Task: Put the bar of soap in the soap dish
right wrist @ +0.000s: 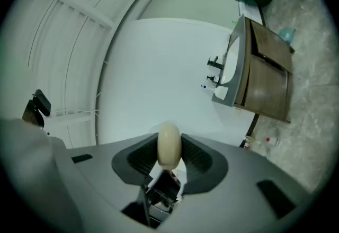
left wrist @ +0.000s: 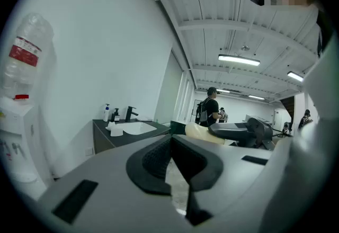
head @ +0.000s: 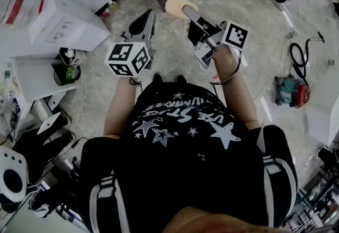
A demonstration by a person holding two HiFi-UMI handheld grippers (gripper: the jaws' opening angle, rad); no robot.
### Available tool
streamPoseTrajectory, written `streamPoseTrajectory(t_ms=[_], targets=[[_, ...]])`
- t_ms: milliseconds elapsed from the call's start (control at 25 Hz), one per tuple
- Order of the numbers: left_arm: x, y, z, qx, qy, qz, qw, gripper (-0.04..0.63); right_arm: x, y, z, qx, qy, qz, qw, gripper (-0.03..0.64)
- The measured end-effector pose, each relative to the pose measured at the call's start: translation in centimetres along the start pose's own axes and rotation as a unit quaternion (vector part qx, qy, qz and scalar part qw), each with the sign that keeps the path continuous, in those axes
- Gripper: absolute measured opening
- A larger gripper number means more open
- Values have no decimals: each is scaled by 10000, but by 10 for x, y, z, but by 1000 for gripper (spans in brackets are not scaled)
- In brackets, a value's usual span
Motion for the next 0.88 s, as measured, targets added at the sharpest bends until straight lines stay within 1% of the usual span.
streamPoseTrajectory(t_ms=[240, 440, 560, 760, 880], targets=[[0, 0, -4, 34, 17, 127, 9999, 11, 6, -4, 0, -159, -82, -90, 9998, 132], [21, 5, -7, 74, 62, 275, 9996, 11, 9, -18, 15, -343, -155, 3, 9993, 132], [36, 8, -8, 72, 105, 310, 9994, 11, 9, -27, 24, -363, -130, 79, 9992, 132], [19, 8, -8, 60, 58, 409, 9991, 11, 14, -15, 21, -366, -105, 77, 9992, 132], [20, 20, -9, 56, 52, 430, 9990, 11, 21, -24, 33, -334, -89, 61, 9994, 132]])
Point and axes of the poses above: the fingertips, and each gripper's own axes: y forward along the fingers, x to its right, z out of its top, the point moved 6 cm from there along -y, backward along the fingers, and after that the axes turned 14 degrees about z, right-handed, at the moved point
